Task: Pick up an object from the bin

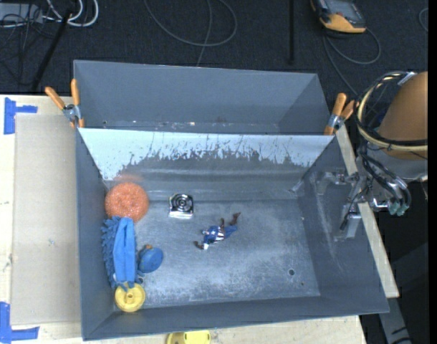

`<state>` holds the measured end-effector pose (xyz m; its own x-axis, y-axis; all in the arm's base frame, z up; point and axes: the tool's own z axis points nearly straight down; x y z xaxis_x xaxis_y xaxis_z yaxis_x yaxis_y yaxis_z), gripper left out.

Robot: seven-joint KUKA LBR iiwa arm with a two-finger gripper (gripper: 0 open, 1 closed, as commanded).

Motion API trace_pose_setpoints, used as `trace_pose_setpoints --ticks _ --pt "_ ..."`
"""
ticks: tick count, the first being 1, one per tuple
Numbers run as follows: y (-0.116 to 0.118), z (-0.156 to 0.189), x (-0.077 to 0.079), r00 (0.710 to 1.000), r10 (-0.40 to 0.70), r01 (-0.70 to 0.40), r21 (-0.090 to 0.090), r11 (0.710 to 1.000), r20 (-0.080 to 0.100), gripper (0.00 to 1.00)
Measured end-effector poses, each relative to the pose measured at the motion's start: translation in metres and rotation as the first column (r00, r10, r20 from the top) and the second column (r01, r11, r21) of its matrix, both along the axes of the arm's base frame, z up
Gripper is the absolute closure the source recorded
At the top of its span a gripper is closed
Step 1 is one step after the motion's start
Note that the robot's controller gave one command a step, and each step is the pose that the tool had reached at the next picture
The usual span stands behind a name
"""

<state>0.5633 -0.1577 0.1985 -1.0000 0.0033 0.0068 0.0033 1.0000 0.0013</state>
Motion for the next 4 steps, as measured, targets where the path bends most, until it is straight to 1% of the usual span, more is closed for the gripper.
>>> trace_pose_setpoints --ticks 1,2,3,4 --pt "0.001 0.005 0.001 1.0 0.003 -0.003 -0.001 1.0 0.007 0.0" --pt "0.038 -0.041 0.015 0.999 -0.034 0.034 -0.003 0.999 0.015 0.0" --pt "0.058 -0.064 0.017 0.999 -0.037 0.037 0.0 0.999 0.009 0.0" --pt "0.066 -0.027 0.015 0.976 0.216 -0.216 0.001 0.976 0.002 0.0"
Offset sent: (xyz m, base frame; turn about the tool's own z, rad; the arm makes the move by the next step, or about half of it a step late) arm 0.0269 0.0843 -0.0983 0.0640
